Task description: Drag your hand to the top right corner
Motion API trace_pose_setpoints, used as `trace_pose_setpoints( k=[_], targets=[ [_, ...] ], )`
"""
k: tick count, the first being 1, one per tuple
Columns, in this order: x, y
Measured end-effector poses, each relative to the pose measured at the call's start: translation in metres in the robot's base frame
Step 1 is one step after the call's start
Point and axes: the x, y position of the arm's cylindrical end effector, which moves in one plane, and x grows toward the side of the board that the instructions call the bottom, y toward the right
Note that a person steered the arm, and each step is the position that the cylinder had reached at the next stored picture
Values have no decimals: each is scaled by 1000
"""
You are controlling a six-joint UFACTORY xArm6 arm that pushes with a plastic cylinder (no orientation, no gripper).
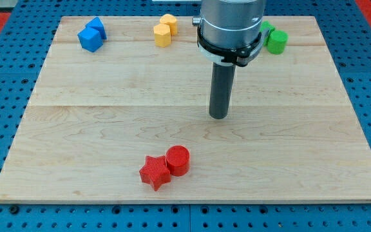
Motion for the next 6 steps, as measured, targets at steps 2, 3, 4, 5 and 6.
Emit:
trace_pose_setpoints(
  k=[2, 3, 4, 5, 6],
  targets=[
    [-9, 6],
    [-19, 26],
    [-41, 107],
    [-102, 198],
    [-166, 221]
  ],
)
